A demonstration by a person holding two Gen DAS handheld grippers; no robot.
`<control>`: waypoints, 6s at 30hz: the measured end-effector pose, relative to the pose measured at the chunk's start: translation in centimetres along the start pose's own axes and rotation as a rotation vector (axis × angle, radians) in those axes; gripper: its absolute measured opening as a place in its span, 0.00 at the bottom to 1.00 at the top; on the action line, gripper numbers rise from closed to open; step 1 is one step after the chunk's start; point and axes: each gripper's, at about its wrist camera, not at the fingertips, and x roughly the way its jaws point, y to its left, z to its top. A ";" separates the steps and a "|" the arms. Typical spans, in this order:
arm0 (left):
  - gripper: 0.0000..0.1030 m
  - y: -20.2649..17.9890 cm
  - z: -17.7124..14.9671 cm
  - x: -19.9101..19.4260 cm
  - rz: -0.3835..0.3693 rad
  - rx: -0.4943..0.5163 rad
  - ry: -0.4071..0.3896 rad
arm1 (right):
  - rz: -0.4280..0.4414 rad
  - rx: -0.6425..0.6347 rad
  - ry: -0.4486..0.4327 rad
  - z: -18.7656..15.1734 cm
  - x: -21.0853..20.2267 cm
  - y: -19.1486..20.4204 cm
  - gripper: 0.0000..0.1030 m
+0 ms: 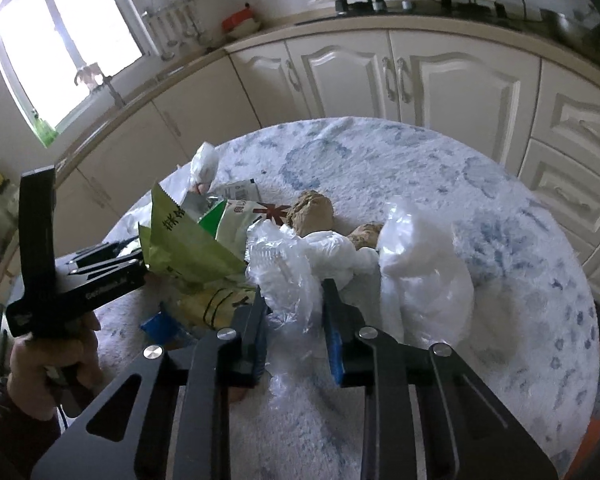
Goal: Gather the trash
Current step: 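Grasp the knotted clear plastic bag with the left tool while the right tool grasps clear plastic wrap, then lift both clear plastic items off the table toward the bin, then carry both held plastic items over the blue bin and open both tools, then bring both open tools back to the trash on the table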
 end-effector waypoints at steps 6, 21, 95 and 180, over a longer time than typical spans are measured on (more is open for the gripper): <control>0.30 1.5 -2.1 -1.8 0.024 -0.062 -0.032 | 0.032 0.022 -0.017 -1.2 -1.8 0.1 0.23; 0.50 -1.0 -6.9 -6.0 0.081 0.005 -0.031 | 0.038 0.055 -0.063 -4.5 -7.2 0.5 0.23; 0.25 -27.2 -5.5 -19.7 -0.354 0.364 -0.288 | -0.321 0.297 -0.446 -10.2 -31.6 -14.0 0.23; 0.99 -16.4 -10.2 -25.1 -0.149 0.255 -0.326 | -0.253 0.276 -0.373 -6.7 -25.0 -7.4 1.00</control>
